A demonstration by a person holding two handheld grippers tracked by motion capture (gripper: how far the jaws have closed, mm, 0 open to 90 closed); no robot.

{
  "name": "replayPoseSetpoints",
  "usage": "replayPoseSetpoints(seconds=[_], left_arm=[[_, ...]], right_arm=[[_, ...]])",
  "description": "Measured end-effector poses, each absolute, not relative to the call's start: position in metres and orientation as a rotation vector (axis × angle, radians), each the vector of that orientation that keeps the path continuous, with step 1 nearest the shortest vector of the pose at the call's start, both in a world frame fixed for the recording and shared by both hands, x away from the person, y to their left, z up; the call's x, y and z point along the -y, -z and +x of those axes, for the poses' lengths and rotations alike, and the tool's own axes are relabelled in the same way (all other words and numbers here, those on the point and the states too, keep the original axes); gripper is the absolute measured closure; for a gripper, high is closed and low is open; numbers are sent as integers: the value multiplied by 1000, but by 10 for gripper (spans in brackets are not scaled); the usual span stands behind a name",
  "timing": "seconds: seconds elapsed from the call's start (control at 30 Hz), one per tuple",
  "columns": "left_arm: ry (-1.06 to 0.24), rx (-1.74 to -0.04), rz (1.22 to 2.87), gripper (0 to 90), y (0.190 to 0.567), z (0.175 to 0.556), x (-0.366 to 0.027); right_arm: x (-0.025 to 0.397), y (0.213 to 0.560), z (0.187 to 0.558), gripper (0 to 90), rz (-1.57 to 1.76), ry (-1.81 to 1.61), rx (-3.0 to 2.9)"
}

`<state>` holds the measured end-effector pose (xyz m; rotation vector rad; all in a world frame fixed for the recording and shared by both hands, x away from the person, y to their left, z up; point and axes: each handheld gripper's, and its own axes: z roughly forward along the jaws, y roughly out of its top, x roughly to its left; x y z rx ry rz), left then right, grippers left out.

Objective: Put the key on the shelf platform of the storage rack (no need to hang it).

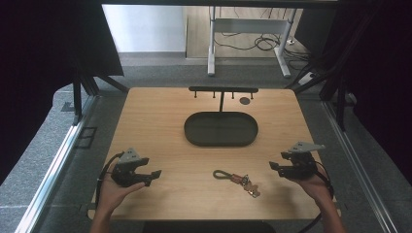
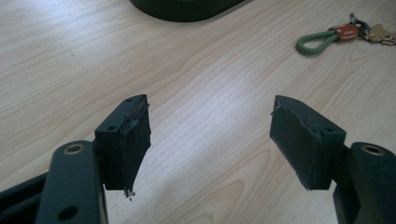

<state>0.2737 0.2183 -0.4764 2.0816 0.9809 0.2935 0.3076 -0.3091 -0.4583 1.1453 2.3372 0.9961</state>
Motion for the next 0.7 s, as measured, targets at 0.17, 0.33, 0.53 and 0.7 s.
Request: replayPoseSetpoints(seconds=[0.17,0.33,0.53,0.7], left_arm=[[-297,-966,2077,294,474,271,-218],[-300,-968,2078,293,474,271,-219],[-296,-970,2079,293,474,270,-218],[-298,-969,2073,293,474,269,-219]], right_arm=[[298,450,308,365,1109,-1001,-2383],[278,444,310,368,1047,-969,-2469],[261,439,313,378,966,-926,-2540],[244,438,315,387,910,-893,-2599]])
